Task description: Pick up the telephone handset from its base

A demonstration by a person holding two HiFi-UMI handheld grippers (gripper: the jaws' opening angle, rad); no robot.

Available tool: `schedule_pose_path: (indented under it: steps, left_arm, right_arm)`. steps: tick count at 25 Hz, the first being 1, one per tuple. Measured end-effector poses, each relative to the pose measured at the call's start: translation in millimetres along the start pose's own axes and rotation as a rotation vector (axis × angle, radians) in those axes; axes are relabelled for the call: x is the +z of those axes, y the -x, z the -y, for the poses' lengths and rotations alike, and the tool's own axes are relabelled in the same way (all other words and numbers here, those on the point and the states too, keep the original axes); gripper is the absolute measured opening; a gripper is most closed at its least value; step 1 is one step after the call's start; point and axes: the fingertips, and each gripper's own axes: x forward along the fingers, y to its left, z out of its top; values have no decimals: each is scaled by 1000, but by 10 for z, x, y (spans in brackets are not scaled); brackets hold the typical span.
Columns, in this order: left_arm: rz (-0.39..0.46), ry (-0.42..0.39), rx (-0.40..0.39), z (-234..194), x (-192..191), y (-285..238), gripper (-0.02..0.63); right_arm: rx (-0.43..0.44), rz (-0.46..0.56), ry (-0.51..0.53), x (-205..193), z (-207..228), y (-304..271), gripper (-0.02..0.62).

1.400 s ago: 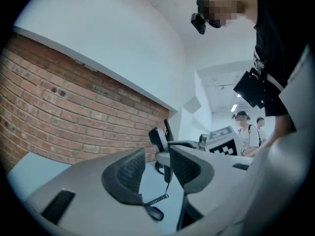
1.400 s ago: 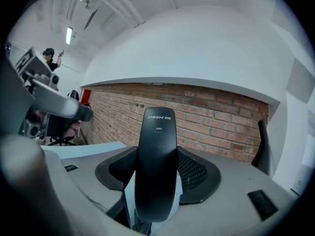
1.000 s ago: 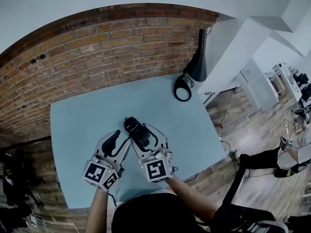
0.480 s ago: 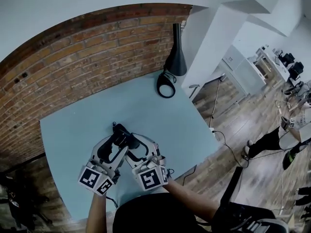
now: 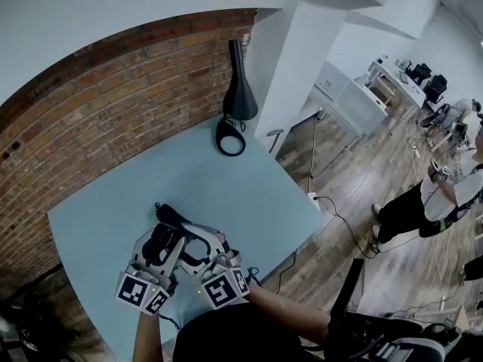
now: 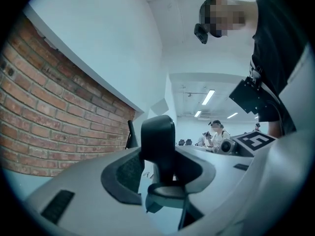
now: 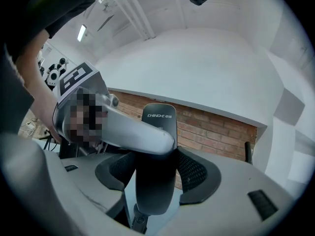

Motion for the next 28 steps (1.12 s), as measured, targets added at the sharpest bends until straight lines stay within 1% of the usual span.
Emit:
schedule_pose_path:
  steps: [3, 6, 9, 11, 12, 15, 19, 22, 26, 28]
  left_arm:
    - [11, -26, 0, 35, 53, -28, 198]
    - [18, -46, 23, -18, 97, 19, 197]
    - [32, -9, 40, -55, 64, 119, 196]
    - [38, 9, 72, -143, 61, 204, 195]
    - [36, 3, 89, -194, 75, 257, 195]
    - [31, -41, 133, -306, 142, 429, 195]
    - [46, -75, 196, -403, 206, 649, 195]
    - [55, -135, 257, -399, 241, 808, 195]
    - [96, -287, 316, -304, 351, 927, 195]
    - [105, -344, 341, -273, 373, 957, 195]
  right_arm:
    - [9, 16, 17, 23, 41, 36, 247]
    - [57, 49, 30, 74, 2, -29, 247]
    - [99, 57, 57, 80, -102, 30, 247]
    - [107, 52, 75, 58, -141, 87, 243]
    - [107, 47, 76, 42, -149, 104, 247]
    - [105, 29, 58, -10, -146, 120, 245]
    - [106, 19, 42, -36, -148, 67, 245]
    - [106, 30, 20, 17, -163, 27, 244]
    - [89, 50, -40, 79, -142, -33, 239]
    - [89, 79, -84, 127, -131, -81, 229]
